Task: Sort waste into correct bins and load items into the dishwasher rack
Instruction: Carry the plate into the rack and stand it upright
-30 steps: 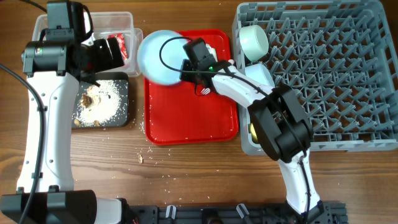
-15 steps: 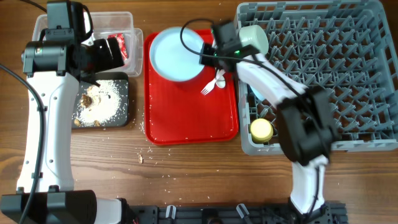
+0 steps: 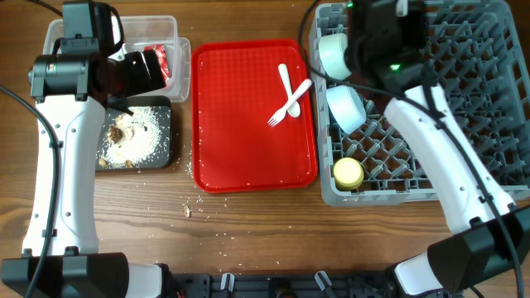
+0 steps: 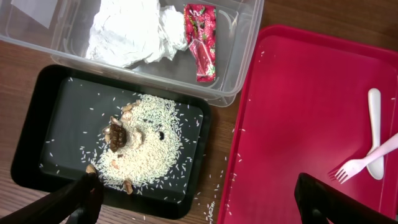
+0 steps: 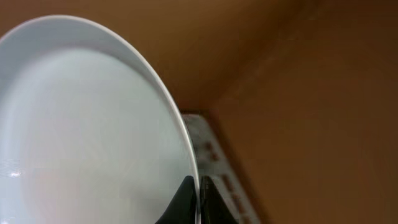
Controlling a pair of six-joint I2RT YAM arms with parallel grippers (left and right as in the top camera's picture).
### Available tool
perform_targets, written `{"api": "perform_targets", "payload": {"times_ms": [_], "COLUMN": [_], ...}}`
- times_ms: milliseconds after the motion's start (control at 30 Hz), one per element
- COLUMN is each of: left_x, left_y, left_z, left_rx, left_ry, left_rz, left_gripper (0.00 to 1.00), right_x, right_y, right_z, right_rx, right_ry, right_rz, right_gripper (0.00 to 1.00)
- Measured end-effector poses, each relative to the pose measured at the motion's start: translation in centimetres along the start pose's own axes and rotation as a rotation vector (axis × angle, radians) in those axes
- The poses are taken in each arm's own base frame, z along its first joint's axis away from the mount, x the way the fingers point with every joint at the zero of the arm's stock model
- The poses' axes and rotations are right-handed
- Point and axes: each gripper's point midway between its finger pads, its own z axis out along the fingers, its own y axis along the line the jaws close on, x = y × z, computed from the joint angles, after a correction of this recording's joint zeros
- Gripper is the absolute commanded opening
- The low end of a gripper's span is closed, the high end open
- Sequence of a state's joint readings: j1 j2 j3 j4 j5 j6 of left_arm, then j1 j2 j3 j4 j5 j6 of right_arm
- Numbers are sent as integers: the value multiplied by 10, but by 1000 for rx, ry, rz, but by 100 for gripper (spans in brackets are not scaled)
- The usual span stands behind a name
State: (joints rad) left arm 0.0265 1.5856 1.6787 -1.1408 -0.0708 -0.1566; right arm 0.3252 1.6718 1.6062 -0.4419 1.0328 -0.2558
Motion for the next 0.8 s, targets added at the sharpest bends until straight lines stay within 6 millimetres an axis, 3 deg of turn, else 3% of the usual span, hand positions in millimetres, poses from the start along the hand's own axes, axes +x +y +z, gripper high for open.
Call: {"api": "perform_targets", "payload": {"times_ms": [100, 167, 267, 533, 567, 600, 633, 700, 800], "left_x": [0, 0, 0, 0, 0, 0, 0, 0, 0], "left_y": [0, 0, 0, 0, 0, 0, 0, 0, 0], "left_z": [0, 0, 0, 0, 0, 0, 0, 0, 0], "left_rx": [0, 0, 0, 0, 0, 0, 0, 0, 0], "left_ry": [0, 0, 0, 0, 0, 0, 0, 0, 0], "left_rz": [0, 0, 0, 0, 0, 0, 0, 0, 0], "left_gripper": [100, 100, 100, 100, 100, 100, 100, 100, 100], "right_x": [12, 21, 30, 61, 64, 67, 69, 69, 72], "right_y": [-25, -30, -13, 56, 63, 70, 75, 81, 92], "right_z": [20, 31, 39, 69, 71, 73, 74, 74, 72], "right_rx": [70, 85, 55, -57, -73, -91, -110, -138, -195], "right_ry": [54, 87, 112, 164, 166, 168, 167, 161, 161], "right_rz": [-102, -175, -286, -454, -462, -470, -473, -454, -387], "right_gripper": [4, 4, 4, 5, 19, 46, 61, 79, 84]}}
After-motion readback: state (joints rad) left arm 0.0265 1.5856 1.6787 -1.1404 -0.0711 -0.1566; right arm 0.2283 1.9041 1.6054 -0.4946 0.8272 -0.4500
